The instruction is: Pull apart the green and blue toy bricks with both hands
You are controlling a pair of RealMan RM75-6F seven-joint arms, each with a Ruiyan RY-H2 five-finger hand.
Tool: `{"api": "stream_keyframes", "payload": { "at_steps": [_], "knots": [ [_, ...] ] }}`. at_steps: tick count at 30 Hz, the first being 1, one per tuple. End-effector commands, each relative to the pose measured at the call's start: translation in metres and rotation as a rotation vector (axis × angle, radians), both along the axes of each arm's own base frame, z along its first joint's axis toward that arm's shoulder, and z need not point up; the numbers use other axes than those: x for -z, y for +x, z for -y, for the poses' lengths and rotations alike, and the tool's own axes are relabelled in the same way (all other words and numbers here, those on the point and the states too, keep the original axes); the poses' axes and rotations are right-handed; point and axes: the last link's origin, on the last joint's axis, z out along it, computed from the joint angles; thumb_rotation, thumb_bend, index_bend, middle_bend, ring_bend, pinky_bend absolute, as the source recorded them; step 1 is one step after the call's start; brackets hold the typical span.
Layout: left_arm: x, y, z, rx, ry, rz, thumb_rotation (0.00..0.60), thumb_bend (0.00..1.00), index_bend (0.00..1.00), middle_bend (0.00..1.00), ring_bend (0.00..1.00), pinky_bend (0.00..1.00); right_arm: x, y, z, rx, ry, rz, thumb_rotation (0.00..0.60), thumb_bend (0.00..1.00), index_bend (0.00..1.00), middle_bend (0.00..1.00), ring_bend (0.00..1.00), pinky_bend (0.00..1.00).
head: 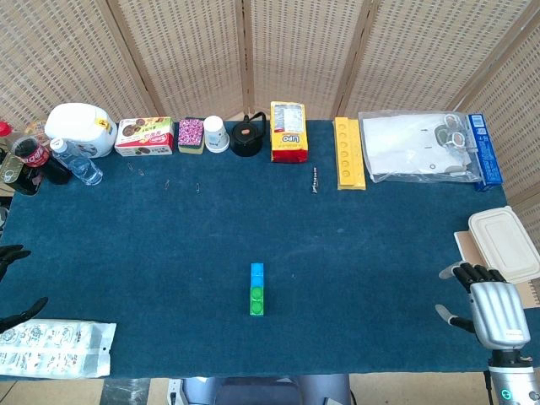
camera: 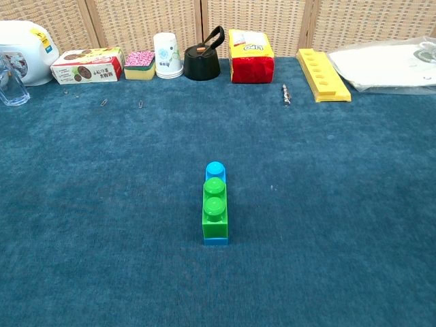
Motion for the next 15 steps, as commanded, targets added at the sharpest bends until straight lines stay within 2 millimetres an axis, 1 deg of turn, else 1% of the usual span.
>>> {"api": "stream_keyframes", "payload": {
  "at_steps": [1, 10, 15],
  "knots": [
    [0.0003, 0.0000, 0.0001, 0.000, -0.001, 0.001, 0.600, 0.14, 0.29, 0.28, 0.22, 0.27, 0.0001, -0.0001, -0.0003, 0.000, 0.000, 0.001, 0.600, 0.17, 0.43, 0.41, 0.39, 0.38],
    [0.0009, -0.0019, 0.0008, -0.002, -0.009, 0.002, 0.600, 0.14, 0.29, 0.28, 0.22, 0.27, 0.0005, -0.0002, -0.0027, 0.000, 0.000, 0.000, 0.600, 0.17, 0.43, 0.41, 0.39, 0.38],
    [-0.0007, -0.0023, 0.0008, -0.001, -0.008, -0.003, 0.600, 0.14, 0.29, 0.28, 0.22, 0.27, 0.0015, 0.0006, -0.0008, -0.002, 0.005, 0.001, 0.600, 0.17, 0.43, 0.41, 0.39, 0.38]
  ]
}}
